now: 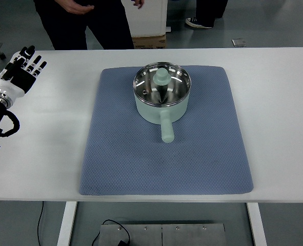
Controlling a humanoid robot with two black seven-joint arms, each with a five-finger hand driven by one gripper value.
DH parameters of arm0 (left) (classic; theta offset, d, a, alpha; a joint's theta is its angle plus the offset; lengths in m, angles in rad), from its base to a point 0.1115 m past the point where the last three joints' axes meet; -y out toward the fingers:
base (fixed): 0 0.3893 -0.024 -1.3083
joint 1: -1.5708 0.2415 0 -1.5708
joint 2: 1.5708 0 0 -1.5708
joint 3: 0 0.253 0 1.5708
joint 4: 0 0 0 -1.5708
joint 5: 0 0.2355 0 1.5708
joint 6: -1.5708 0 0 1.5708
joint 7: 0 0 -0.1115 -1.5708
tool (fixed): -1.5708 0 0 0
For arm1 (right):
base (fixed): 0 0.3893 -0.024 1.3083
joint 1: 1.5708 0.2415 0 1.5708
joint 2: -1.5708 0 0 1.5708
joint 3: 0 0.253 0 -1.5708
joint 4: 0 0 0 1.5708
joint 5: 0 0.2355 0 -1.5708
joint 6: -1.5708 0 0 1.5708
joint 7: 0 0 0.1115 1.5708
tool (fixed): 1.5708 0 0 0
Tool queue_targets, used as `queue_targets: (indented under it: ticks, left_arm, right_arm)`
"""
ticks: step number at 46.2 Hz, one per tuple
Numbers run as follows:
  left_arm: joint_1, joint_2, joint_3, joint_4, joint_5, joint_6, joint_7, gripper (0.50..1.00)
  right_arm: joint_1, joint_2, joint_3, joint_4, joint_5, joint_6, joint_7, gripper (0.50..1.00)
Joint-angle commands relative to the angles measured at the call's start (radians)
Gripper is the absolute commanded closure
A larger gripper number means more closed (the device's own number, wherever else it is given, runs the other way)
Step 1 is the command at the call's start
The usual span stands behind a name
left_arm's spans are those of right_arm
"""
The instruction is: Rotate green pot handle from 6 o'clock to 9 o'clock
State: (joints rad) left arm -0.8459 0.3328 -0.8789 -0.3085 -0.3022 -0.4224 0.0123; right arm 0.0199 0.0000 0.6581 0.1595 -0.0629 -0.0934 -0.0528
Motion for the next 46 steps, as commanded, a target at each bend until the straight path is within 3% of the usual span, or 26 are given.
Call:
queue_targets:
  ticks: [1, 29, 46]
  left_arm:
    - [-0.001, 0.002, 0.002, 0.0, 0.003, 0.002, 0.0, 0.5]
    - [-0.002, 0.011, 0.003, -0.001, 0.005, 0.022, 0.0, 0.5]
    - [-0.177, 0.011, 0.043, -0.096, 0.202, 0.024, 0.002, 0.5]
  right_arm:
    - [0.0, 0.0, 0.0, 0.0, 0.0, 0.0, -0.001, 0.5]
    - [0.0, 0.0, 0.0, 0.0, 0.0, 0.0, 0.001, 0.5]
    - [0.0, 0.0, 0.0, 0.0, 0.0, 0.0, -0.001, 0.5]
